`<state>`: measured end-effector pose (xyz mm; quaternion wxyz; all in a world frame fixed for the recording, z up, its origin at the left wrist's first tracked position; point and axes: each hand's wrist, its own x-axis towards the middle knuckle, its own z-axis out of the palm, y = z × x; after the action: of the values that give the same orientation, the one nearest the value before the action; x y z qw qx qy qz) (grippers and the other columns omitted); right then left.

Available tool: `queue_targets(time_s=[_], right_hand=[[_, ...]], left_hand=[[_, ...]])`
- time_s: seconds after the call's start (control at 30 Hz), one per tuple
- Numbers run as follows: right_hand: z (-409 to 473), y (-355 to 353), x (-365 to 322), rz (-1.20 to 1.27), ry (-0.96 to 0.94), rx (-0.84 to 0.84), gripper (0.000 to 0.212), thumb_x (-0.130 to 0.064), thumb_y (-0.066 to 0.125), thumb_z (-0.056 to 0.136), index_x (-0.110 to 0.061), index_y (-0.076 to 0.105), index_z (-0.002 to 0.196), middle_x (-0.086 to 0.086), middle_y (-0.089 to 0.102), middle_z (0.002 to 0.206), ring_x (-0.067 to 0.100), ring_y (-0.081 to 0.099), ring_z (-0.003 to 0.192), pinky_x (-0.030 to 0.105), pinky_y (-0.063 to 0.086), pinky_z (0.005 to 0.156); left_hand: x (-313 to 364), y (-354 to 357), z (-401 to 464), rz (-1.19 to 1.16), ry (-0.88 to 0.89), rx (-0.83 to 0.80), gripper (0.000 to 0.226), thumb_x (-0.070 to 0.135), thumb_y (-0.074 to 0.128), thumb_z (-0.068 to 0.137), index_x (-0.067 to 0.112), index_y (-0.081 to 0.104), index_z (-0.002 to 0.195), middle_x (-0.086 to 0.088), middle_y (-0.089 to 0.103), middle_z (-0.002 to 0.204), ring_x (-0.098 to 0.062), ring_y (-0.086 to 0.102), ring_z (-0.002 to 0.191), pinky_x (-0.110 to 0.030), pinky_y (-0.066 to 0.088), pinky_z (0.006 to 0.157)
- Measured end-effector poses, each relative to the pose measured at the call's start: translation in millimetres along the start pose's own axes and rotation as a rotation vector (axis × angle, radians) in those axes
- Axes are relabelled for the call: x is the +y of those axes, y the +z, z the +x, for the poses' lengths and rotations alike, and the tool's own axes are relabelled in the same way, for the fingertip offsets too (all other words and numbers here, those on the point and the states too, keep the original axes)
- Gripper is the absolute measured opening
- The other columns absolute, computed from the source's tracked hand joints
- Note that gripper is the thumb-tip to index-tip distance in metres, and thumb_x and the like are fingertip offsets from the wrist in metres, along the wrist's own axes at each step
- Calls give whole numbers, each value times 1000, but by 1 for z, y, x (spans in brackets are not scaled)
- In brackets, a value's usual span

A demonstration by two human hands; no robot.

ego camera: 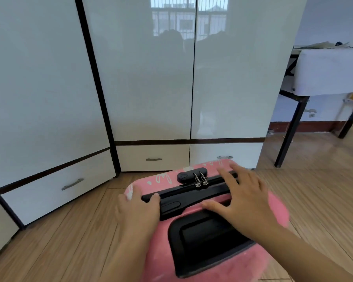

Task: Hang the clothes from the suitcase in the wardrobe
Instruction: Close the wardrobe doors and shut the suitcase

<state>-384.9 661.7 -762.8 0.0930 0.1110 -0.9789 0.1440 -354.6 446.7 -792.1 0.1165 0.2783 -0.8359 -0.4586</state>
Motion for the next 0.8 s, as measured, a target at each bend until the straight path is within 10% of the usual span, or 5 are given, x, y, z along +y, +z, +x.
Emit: queue_targets(time_s=[0.13,0.27,0.8], right_hand=[[1,-22,46,17,261,58,100,-83,46,68,-37,13,151,1,-1,160,23,-2,146,50,10,116],[-9,-25,78,231,311,-16,93,-86,30,63,-48,17,148,-4,-5,161,21,-4,148,49,13,118],[64,-33,272,83,490,50,95,-86,21,72,-33,17,151,-1,2,161,34,20,142,45,26,111]], left_hand=[[32,57,-43,-118,14,-185,84,58,58,74,20,32,144,-8,12,154,-31,15,142,-52,24,114],[60,93,-43,39,170,-255,104,58,68,77,32,3,154,-5,-12,160,-28,-9,147,-49,10,117],[199,293,-2,219,475,-613,106,59,75,69,37,12,152,8,-8,159,-26,11,147,-47,27,116]])
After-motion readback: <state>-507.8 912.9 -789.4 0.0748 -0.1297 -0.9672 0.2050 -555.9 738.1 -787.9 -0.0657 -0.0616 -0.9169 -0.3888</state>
